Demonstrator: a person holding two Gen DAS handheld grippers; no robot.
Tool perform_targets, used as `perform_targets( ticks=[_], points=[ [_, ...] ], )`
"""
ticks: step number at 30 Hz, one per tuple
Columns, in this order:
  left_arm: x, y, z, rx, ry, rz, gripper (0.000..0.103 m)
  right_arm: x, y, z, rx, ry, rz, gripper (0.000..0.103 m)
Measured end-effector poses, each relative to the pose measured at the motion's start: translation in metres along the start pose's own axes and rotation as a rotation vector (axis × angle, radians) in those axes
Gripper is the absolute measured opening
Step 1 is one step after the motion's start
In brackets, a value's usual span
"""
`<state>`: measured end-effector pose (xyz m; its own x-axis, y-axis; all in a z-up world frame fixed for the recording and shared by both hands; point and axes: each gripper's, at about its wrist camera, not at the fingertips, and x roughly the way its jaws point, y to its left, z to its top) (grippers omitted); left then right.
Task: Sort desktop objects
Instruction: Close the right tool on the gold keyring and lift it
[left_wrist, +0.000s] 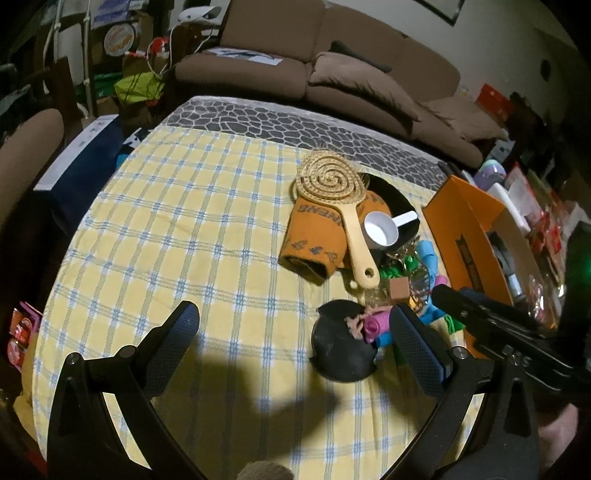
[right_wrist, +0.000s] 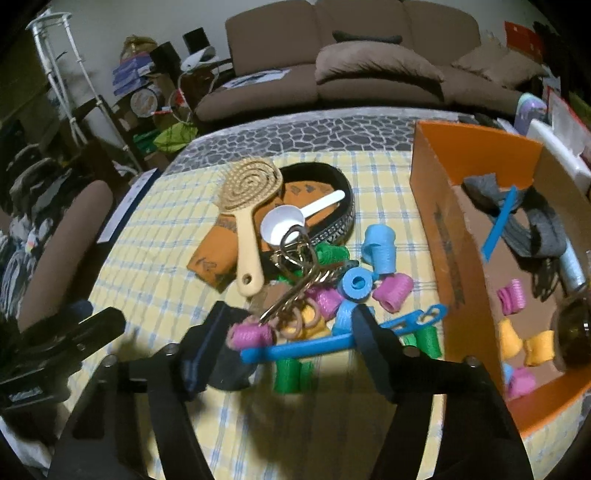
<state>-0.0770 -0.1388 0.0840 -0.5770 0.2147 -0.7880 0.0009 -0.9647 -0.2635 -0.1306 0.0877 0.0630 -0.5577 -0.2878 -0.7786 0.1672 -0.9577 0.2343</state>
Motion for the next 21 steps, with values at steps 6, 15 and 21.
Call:
perform_targets(
  ticks=[6, 15, 21],
  points=[
    [0.014, -0.005, 0.008, 0.012, 0.015, -0.020, 0.103, 0.025, -0.015, 0.003, 0.071, 0.026, 0.036, 0.046],
    [0.028, -0.019, 0.007, 0.049, 0.051, -0.041, 0.102, 0.045, -0.030, 0.012, 0.150, 0.030, 0.085, 0.033],
    [0.033, -0.022, 0.003, 0.055, 0.073, -0.049, 0.102, 0.054, -0.045, 0.015, 0.215, 0.045, 0.119, 0.032]
  ],
)
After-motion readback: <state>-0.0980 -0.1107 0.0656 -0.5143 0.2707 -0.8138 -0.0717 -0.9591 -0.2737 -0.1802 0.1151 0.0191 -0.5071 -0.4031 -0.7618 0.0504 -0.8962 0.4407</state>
